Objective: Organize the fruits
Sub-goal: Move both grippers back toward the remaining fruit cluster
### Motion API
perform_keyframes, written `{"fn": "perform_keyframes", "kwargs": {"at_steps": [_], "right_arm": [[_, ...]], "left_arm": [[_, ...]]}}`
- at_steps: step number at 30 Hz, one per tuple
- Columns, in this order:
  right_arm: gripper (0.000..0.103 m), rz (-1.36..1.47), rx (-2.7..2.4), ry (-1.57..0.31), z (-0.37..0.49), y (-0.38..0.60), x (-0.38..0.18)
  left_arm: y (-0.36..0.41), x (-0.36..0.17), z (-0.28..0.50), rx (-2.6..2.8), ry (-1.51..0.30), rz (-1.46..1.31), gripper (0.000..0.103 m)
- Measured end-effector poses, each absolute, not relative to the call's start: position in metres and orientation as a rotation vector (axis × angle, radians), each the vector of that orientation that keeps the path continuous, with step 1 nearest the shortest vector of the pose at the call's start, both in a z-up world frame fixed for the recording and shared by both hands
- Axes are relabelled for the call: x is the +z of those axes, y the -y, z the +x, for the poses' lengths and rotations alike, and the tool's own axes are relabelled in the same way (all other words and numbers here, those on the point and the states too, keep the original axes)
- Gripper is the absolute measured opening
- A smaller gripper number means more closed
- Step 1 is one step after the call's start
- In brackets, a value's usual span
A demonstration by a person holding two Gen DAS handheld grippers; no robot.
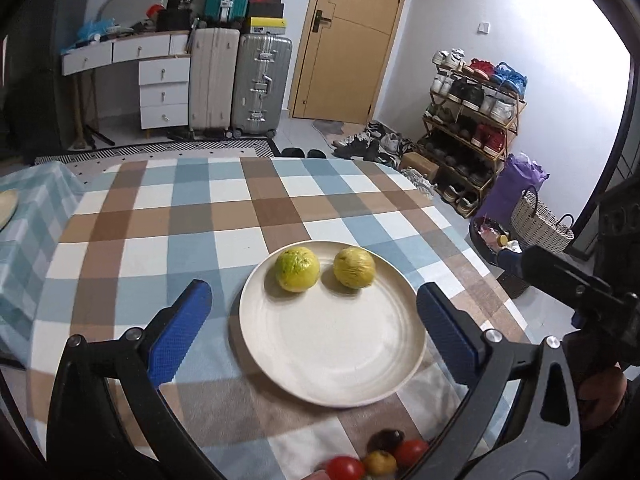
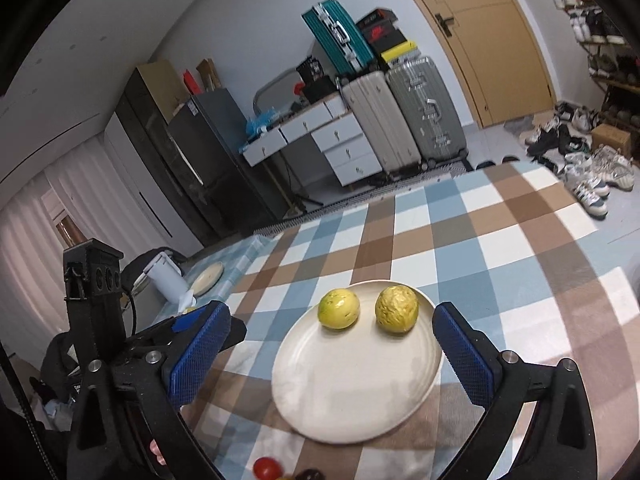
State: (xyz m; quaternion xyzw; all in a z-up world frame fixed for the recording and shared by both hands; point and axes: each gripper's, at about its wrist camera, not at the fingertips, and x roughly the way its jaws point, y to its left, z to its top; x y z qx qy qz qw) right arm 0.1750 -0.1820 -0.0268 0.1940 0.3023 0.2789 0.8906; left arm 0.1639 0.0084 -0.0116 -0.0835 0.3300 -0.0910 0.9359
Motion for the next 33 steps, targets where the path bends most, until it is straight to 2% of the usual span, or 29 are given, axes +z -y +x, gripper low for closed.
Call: {"fn": "perform_keyframes", "kwargs": {"at_steps": [18,24,33], "right_arm": [[0.103,0.258,0.55,-0.488,0.051,0.179,-0.001],[0.103,0.233,0.533,-0.518,0.023,0.177,-0.012],[0.103,0.159,0.501,-0.587,-0.003,0.173,-0.04]], "left_arm": [[0.005,0.013,0.029,-0.183,-0.601,-0.15,0.102],[0.01,-0.004,0.0,-0.211,-0.658,-0.172,0.102],[0.018,-0.048,-0.001,-0.261,-0.777,-0.185,0.102]]}}
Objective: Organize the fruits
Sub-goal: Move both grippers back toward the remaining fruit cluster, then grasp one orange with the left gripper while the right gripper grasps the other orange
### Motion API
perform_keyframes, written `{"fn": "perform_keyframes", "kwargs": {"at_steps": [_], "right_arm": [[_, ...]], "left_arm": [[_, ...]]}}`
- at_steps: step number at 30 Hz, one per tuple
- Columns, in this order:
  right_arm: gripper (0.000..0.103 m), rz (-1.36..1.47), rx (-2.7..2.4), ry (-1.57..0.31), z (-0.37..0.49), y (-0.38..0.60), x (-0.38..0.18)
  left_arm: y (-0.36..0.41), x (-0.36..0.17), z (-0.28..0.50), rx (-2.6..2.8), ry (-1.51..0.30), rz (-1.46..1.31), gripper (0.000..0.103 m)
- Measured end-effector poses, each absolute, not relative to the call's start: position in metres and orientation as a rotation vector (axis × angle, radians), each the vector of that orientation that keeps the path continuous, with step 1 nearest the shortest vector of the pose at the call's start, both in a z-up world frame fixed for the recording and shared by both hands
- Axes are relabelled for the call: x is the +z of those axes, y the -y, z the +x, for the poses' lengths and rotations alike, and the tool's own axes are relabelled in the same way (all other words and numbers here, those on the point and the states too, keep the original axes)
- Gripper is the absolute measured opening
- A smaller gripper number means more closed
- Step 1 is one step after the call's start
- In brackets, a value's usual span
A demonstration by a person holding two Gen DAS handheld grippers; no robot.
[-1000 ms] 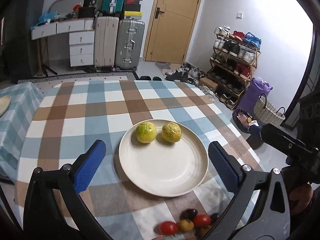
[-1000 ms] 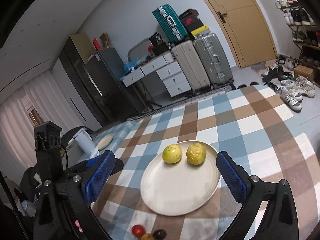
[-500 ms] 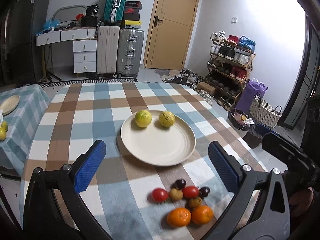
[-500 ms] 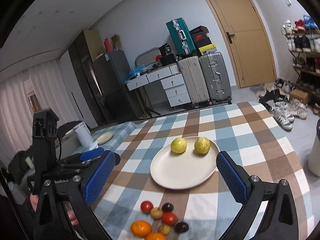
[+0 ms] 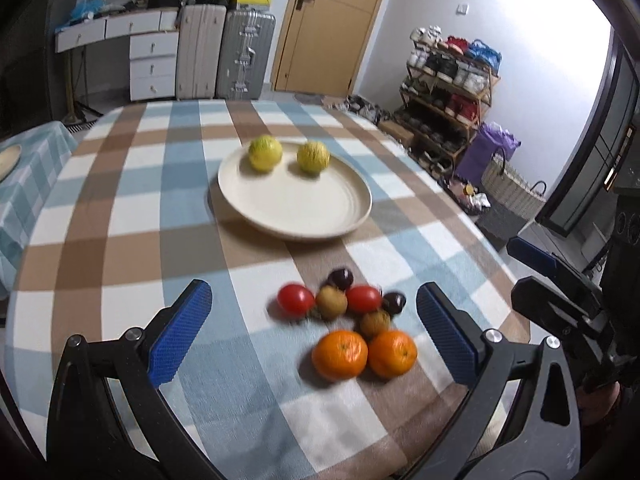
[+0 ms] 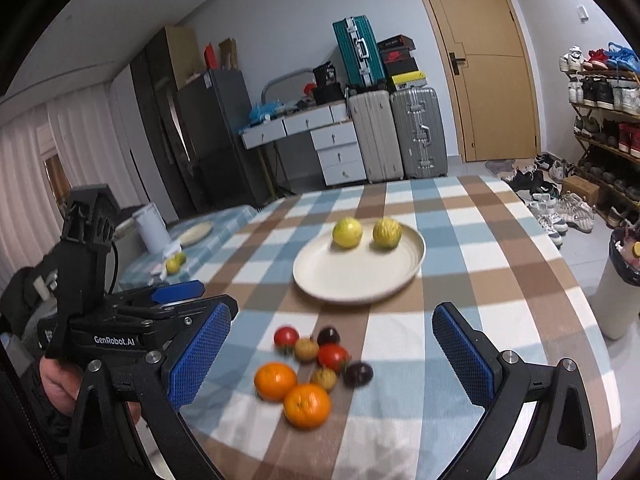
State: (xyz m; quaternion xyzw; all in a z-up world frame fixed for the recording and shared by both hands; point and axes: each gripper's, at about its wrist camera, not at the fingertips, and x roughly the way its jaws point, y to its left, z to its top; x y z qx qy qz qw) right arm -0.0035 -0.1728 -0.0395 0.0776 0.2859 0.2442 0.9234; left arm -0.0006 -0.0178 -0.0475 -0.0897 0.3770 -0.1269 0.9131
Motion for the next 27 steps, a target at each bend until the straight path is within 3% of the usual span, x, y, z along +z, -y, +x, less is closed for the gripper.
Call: {"fn": "perform_keyframes", "kwargs": {"at_steps": [10,13,19,21,26,27], "right_arm": [[0.103,0.173,0.486,-0.643,-0.016,0.18,-0.069],[0.103,0.175,0.496,-0.639,-0.018,0.182,-0.072],[0.103,0.184,0.505,-0.653,-0.017,0.181,-0.075],[0.103,0.183,0.505,-0.656,-0.017,0.179,-0.076],[0.103,0.184,0.517,-0.665,-0.018,0.177,-0.077],[0.103,0.184,0.521,-0.667,-0.018,0.177,-0.077]], "left_arm": [[0.022,-0.09,0.009,-0.33,-0.87,-0.212,0.102],[0.02,-0.105,0.013,-0.346,-0.9,-0.24,0.098],[0.018,-0.119,0.018,-0.393,-0.926,-0.284,0.076],[0.019,-0.122,0.019,-0.411,-0.933,-0.293,0.06],[0.02,-0.124,0.019,-0.476,-0.936,-0.333,0.051],[0.02,-0.124,0.019,-0.482,-0.939,-0.332,0.046]]}}
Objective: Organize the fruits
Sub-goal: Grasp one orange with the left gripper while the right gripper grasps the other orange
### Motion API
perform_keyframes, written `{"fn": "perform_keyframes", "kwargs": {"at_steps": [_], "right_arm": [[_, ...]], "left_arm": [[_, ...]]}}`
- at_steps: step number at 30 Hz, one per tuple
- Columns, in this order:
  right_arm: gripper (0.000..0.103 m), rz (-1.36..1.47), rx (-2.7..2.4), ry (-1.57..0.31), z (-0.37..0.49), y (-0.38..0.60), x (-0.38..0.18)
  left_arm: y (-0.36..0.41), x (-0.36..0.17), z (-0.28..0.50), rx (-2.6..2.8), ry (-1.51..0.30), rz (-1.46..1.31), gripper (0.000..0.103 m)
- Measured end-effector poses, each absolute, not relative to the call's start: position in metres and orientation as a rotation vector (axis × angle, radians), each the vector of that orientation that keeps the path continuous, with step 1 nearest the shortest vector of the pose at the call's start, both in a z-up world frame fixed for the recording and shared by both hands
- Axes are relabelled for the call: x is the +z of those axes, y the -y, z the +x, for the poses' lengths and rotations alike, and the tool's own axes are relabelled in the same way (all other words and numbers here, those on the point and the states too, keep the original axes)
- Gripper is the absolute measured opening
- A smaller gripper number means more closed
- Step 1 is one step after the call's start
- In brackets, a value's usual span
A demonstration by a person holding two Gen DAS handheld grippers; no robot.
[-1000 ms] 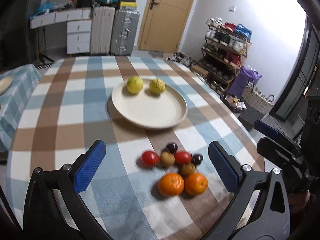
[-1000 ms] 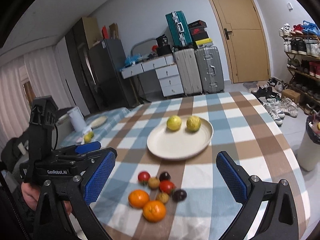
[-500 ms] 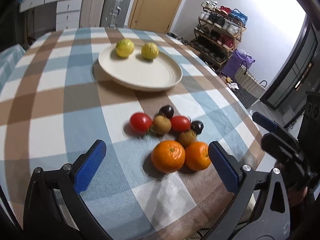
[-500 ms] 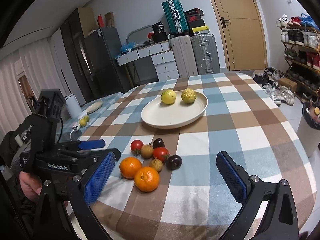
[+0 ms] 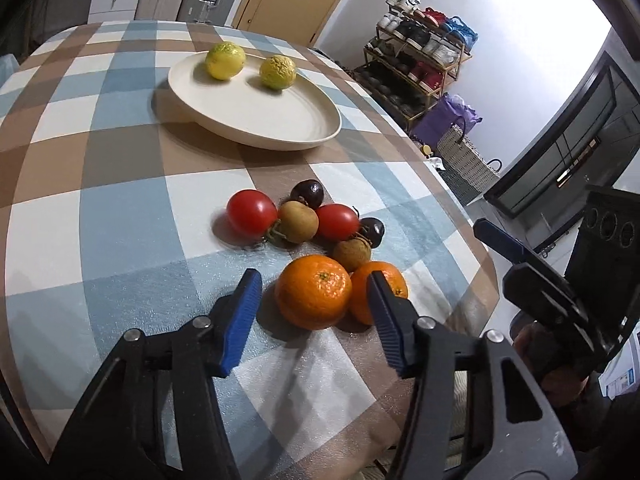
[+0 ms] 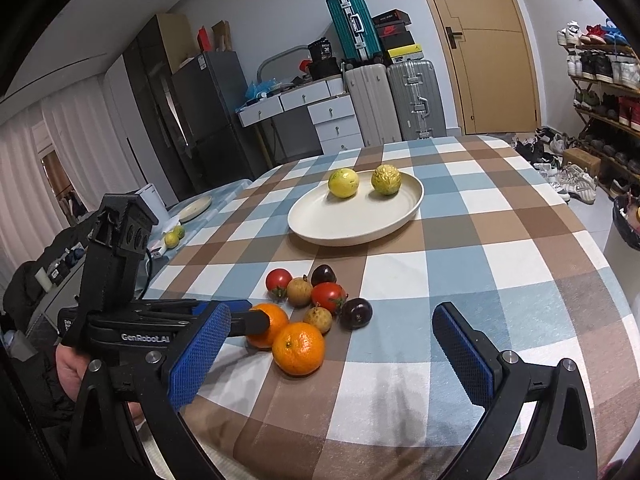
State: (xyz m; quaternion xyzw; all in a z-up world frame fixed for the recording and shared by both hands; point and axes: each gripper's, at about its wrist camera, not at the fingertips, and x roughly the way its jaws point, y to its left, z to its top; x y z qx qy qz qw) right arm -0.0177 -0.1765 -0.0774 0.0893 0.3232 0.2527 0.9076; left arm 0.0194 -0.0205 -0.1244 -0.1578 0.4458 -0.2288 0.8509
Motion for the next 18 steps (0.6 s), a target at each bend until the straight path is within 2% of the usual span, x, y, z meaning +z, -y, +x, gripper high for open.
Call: {"fn": "perform_keyframes", "kwargs": {"at_steps": [2,9,18], "right_arm": [[0.103,0.184,0.526,-0.67,-0.018,0.175,-0.078],[0.103,0.192,0.541,-0.692,-0.017,0.173,-0.081],[0.103,0.202,0.57,-0.743,-0.012,0.165,-0.093]], "left_arm": [[0.021,-0.126,0.02,-0.487,-0.943,-0.336,0.038],[0.013,-0.126,0.018,-0.496,-0.927,-0.373,0.036],[-0.003,-0.101,0.01,-0.47,-0.851,-0.371,0.036]]}}
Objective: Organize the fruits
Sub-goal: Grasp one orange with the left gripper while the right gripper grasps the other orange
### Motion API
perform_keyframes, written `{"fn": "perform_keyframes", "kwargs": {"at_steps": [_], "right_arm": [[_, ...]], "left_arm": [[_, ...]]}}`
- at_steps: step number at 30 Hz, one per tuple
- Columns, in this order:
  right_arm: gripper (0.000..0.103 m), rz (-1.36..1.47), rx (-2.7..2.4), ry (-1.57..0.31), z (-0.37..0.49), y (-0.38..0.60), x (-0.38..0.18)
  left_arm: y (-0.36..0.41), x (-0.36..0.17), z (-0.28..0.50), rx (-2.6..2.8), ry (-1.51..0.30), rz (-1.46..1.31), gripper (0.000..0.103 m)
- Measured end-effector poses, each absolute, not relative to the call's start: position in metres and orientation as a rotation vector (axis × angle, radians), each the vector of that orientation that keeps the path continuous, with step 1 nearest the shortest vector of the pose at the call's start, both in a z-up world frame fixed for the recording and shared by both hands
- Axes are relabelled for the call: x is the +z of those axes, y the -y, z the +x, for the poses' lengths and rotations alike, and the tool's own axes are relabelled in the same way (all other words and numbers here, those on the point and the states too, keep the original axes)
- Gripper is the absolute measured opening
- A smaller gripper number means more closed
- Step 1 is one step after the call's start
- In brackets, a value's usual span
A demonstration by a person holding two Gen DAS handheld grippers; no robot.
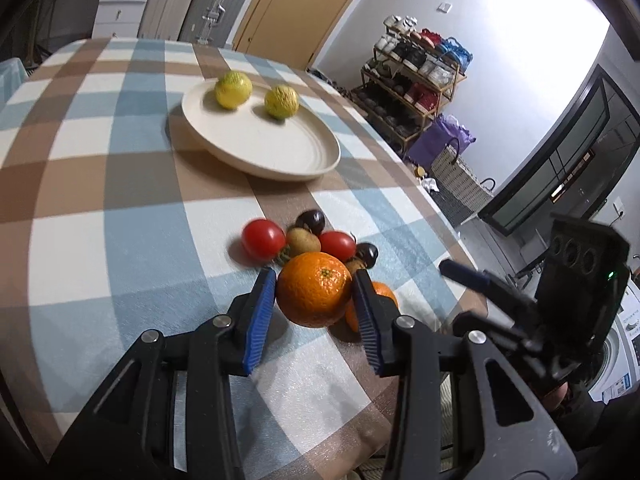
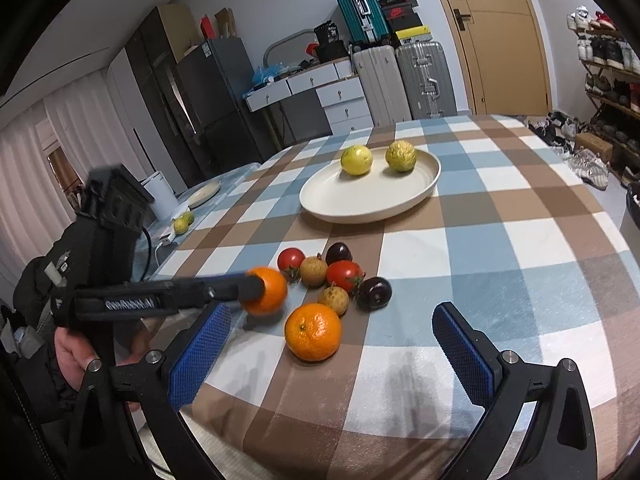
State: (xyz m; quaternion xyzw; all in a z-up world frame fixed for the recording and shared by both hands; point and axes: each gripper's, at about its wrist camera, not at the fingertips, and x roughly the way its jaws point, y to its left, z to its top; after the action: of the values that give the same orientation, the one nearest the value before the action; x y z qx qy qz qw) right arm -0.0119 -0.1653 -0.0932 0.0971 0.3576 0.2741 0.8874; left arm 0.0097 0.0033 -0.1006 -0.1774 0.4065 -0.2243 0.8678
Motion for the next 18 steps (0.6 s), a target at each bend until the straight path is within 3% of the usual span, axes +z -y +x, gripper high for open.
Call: {"fn": "perform_keyframes", "kwargs": {"at_steps": [16,18], "right_arm": [[0.103,0.189,0.636,-0.835,0.001,0.134,-0.116],[0.097,0.186,0.643,-0.841,0.003,0.131,-0.117]], "left_arm": [[-0.029,-0.075,-0.006,-0.426,-0.778,-0.346,0.036],[-0.03,-0.076,-0.007,-0.424,-0.776,-0.345,0.036]]}}
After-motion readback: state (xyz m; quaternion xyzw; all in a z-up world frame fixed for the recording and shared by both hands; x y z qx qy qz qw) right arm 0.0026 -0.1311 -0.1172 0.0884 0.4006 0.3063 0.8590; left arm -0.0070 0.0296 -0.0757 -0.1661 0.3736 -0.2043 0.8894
